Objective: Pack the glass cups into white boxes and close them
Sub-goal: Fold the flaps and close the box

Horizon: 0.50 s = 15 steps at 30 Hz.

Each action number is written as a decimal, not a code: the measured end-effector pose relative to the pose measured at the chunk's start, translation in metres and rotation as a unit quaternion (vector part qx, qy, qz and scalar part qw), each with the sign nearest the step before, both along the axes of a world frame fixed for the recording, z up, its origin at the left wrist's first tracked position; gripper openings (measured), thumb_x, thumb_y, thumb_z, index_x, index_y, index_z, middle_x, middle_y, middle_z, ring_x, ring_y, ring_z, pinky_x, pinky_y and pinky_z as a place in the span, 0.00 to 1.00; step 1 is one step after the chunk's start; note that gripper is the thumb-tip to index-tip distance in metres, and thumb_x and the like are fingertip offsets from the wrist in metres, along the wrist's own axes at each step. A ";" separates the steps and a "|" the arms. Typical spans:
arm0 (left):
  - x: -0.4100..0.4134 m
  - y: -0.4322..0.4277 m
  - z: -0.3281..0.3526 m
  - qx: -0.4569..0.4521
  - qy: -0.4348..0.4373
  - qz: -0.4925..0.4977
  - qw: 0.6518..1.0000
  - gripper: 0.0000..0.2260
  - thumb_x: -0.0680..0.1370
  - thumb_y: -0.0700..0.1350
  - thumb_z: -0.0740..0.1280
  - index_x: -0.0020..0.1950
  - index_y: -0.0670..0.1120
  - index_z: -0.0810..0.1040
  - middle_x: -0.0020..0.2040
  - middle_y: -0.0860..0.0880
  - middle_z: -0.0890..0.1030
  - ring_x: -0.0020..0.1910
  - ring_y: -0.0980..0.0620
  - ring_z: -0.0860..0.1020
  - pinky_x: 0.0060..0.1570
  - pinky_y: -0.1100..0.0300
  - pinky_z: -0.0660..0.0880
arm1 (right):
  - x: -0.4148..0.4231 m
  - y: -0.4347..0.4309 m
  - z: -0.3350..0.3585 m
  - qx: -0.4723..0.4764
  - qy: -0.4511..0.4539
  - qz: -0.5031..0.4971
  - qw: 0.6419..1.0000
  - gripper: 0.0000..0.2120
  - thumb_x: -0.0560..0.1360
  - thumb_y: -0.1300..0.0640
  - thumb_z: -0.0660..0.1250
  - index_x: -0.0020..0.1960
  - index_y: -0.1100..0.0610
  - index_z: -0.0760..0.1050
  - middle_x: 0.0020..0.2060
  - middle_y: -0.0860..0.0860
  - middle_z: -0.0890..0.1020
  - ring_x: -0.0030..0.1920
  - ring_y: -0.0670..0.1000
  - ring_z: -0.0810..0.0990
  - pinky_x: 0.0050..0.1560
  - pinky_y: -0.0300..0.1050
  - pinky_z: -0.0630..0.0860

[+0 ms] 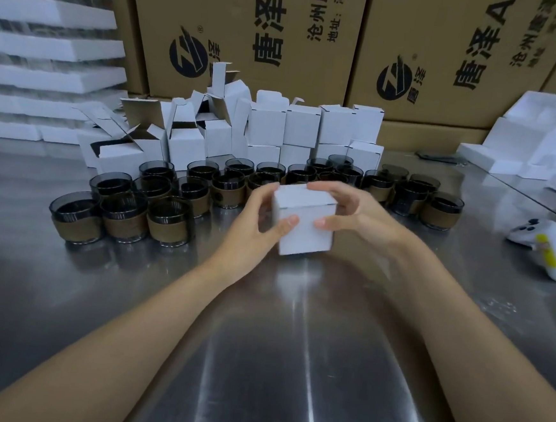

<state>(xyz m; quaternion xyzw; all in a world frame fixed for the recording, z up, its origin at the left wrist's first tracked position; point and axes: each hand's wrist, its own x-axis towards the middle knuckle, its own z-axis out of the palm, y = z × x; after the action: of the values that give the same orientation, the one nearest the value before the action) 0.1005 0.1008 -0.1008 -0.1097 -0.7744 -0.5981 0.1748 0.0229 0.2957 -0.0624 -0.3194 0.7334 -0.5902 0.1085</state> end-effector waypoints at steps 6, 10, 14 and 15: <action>-0.017 -0.002 -0.002 -0.359 0.197 0.170 0.896 0.12 0.73 0.32 0.64 0.51 0.45 0.78 0.55 0.53 0.82 0.54 0.53 0.79 0.44 0.54 0.79 | -0.052 0.035 0.030 -0.186 -0.010 -0.211 0.960 0.32 0.70 0.61 0.74 0.70 0.52 0.67 0.61 0.50 0.77 0.60 0.50 0.78 0.56 0.47 0.78; -0.035 0.001 0.002 -0.407 0.168 0.159 0.884 0.08 0.71 0.34 0.63 0.38 0.45 0.79 0.38 0.53 0.81 0.40 0.51 0.79 0.31 0.55 0.74 | -0.097 0.038 0.049 -0.179 0.041 -0.350 0.918 0.27 0.71 0.61 0.74 0.66 0.52 0.68 0.60 0.49 0.75 0.59 0.51 0.77 0.57 0.53 0.79; -0.055 -0.004 -0.001 -0.408 0.097 0.164 0.893 0.09 0.74 0.38 0.60 0.39 0.48 0.78 0.40 0.54 0.81 0.40 0.53 0.78 0.37 0.55 0.75 | -0.140 0.036 0.059 -0.130 0.104 -0.416 0.894 0.26 0.73 0.58 0.73 0.67 0.52 0.66 0.65 0.52 0.73 0.61 0.52 0.74 0.55 0.45 0.78; -0.060 -0.005 -0.003 -0.409 0.079 0.163 0.894 0.09 0.74 0.39 0.60 0.40 0.49 0.78 0.41 0.54 0.81 0.41 0.53 0.78 0.39 0.55 0.75 | -0.150 0.035 0.060 -0.113 0.120 -0.425 0.890 0.26 0.73 0.57 0.73 0.67 0.51 0.66 0.65 0.52 0.72 0.60 0.52 0.74 0.49 0.40 0.77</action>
<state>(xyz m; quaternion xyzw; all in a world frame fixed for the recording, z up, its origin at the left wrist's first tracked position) 0.0410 0.0962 -0.1034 -0.0912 -0.9412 -0.1812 0.2701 -0.1272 0.3309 -0.0025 -0.0553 0.7348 -0.6160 -0.2785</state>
